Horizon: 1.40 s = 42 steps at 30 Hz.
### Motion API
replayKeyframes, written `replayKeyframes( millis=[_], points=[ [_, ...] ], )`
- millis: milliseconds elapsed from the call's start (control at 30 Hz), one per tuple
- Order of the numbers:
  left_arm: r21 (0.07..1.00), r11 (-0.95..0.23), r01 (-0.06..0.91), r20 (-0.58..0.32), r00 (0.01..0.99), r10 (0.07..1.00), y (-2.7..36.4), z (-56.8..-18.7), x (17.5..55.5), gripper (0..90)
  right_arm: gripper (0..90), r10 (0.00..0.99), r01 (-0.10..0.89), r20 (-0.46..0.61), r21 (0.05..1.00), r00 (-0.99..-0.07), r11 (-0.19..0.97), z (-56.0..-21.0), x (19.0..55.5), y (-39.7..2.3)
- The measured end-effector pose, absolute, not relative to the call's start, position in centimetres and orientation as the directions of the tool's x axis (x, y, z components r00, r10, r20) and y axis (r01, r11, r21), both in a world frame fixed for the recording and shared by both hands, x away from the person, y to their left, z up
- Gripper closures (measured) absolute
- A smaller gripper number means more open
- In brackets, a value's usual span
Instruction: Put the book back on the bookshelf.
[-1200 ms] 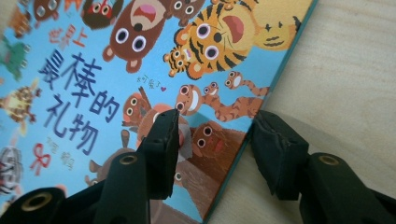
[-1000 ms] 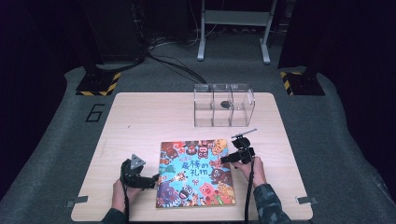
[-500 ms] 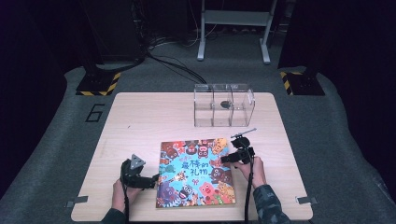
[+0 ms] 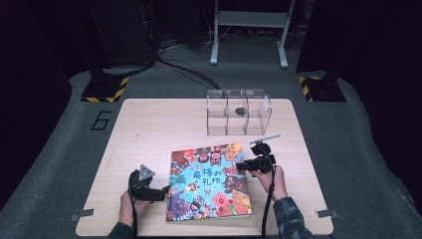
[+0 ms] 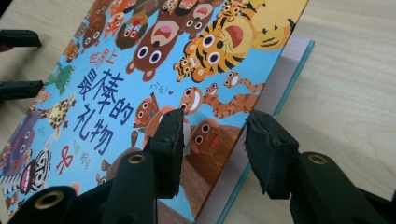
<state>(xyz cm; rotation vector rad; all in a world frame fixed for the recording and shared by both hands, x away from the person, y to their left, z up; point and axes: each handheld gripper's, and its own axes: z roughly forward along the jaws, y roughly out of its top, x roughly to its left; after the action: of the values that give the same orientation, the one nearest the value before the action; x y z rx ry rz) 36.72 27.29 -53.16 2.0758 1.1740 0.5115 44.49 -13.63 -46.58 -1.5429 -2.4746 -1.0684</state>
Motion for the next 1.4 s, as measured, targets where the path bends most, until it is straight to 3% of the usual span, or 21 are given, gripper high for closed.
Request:
replayKeyframes(
  millis=[133,733,1100,1400],
  points=[
    [0.731,-0.349,0.586,0.0,0.513,0.859,27.3,-53.2,36.7,3.2,56.6,0.711,0.808,0.49,0.558,-0.505,0.189,-46.4,44.7,-14.4],
    [0.729,-0.362,0.581,0.006,0.524,0.852,27.3,-53.2,36.7,3.4,42.7,0.703,0.779,0.424,0.551,-0.57,0.299,-46.0,46.0,-11.4],
    [0.729,-0.362,0.581,0.006,0.524,0.852,27.3,-53.2,36.7,3.4,49.9,0.684,0.776,0.449,0.563,-0.576,0.284,-45.6,45.8,-11.7],
    [0.727,-0.368,0.579,0.01,0.527,0.85,27.3,-53.1,36.7,3.4,54.8,0.638,0.706,0.426,0.655,-0.641,0.271,-45.1,45.0,-12.1]
  ],
)
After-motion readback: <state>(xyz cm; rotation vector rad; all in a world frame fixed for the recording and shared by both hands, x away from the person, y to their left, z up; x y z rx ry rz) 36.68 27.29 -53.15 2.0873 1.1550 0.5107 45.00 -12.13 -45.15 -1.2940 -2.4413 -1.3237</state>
